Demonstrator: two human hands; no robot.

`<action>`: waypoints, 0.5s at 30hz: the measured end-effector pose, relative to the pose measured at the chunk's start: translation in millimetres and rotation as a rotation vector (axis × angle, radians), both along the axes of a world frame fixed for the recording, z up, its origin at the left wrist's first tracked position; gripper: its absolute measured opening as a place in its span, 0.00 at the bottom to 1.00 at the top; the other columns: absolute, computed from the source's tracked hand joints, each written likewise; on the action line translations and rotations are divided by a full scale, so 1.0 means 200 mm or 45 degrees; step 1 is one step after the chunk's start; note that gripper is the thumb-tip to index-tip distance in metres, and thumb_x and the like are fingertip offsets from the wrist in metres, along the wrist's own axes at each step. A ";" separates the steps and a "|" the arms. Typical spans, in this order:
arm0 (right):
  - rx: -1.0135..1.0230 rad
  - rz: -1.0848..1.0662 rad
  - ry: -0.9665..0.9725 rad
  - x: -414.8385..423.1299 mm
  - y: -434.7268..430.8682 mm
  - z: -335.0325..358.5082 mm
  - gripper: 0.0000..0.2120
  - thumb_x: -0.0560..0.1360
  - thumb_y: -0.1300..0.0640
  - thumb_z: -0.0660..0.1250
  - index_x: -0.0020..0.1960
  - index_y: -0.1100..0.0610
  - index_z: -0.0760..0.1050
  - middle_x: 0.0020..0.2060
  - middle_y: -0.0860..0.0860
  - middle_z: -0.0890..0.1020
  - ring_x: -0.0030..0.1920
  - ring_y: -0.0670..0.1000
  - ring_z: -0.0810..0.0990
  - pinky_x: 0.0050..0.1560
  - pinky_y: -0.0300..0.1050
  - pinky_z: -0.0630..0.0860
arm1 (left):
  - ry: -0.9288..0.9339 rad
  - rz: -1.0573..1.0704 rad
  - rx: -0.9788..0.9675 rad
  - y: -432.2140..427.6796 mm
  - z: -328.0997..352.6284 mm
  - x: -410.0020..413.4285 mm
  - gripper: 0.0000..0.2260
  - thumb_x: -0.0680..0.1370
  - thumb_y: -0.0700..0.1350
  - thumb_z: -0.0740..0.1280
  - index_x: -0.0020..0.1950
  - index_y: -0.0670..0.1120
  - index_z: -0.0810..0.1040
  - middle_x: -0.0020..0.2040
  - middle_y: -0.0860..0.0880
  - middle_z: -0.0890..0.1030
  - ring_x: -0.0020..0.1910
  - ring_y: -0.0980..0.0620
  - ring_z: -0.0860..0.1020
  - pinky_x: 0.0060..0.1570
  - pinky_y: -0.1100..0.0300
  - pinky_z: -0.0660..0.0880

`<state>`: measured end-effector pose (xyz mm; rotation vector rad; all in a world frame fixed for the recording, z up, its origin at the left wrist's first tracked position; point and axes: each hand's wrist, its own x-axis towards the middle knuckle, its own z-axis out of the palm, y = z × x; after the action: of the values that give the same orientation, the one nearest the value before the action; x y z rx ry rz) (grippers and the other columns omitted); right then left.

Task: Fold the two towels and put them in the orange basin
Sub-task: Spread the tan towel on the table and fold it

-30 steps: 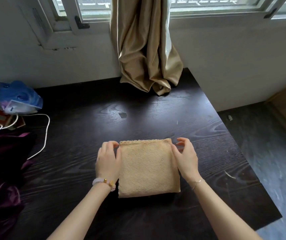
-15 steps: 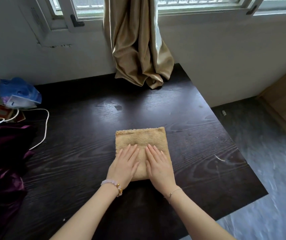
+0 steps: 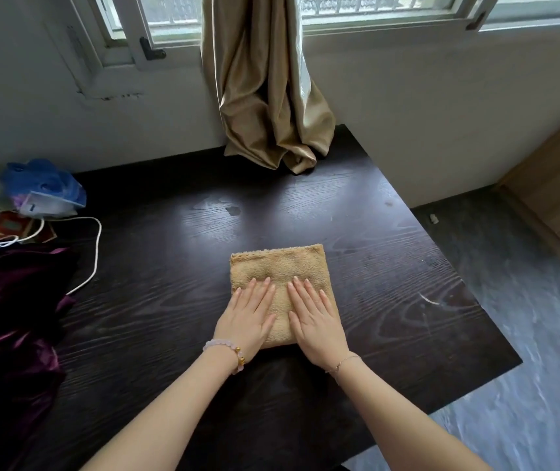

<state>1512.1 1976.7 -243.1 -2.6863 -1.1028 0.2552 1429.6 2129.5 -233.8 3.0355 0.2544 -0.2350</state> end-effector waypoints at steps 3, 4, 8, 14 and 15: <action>0.141 0.058 0.118 0.00 -0.06 0.05 0.28 0.77 0.47 0.48 0.76 0.56 0.58 0.75 0.46 0.57 0.76 0.46 0.50 0.75 0.45 0.45 | -0.117 0.013 0.025 -0.02 0.05 -0.05 0.25 0.76 0.54 0.52 0.65 0.44 0.75 0.66 0.47 0.75 0.66 0.47 0.73 0.65 0.49 0.61; 0.190 0.069 0.143 -0.01 -0.10 0.07 0.30 0.76 0.48 0.49 0.76 0.56 0.57 0.75 0.45 0.56 0.76 0.45 0.48 0.75 0.44 0.43 | -0.184 0.017 0.018 -0.04 0.06 -0.07 0.25 0.75 0.54 0.53 0.66 0.43 0.75 0.66 0.47 0.75 0.66 0.47 0.72 0.65 0.49 0.59; 0.141 0.149 0.093 -0.06 -0.25 0.08 0.35 0.69 0.54 0.52 0.77 0.55 0.53 0.75 0.44 0.52 0.76 0.44 0.46 0.76 0.44 0.41 | -0.264 -0.073 0.051 -0.06 0.07 -0.20 0.32 0.68 0.55 0.64 0.70 0.42 0.70 0.69 0.46 0.71 0.68 0.47 0.70 0.66 0.50 0.57; 0.117 0.095 -0.040 -0.03 -0.23 0.05 0.36 0.63 0.69 0.66 0.70 0.59 0.67 0.68 0.51 0.72 0.70 0.52 0.69 0.70 0.55 0.63 | -0.201 -0.054 0.069 -0.08 0.02 -0.20 0.41 0.53 0.43 0.79 0.65 0.40 0.74 0.65 0.44 0.75 0.63 0.45 0.75 0.63 0.50 0.71; 0.114 0.092 -0.056 -0.03 -0.22 0.04 0.36 0.61 0.70 0.68 0.69 0.59 0.70 0.66 0.52 0.74 0.68 0.53 0.72 0.68 0.56 0.67 | -0.203 -0.059 0.076 -0.08 0.02 -0.19 0.40 0.52 0.41 0.80 0.64 0.40 0.75 0.64 0.44 0.76 0.62 0.45 0.76 0.60 0.49 0.72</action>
<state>1506.0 1932.5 -234.8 -2.5890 -1.1962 0.1553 1391.1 2113.0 -230.4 3.0996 0.1824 0.0127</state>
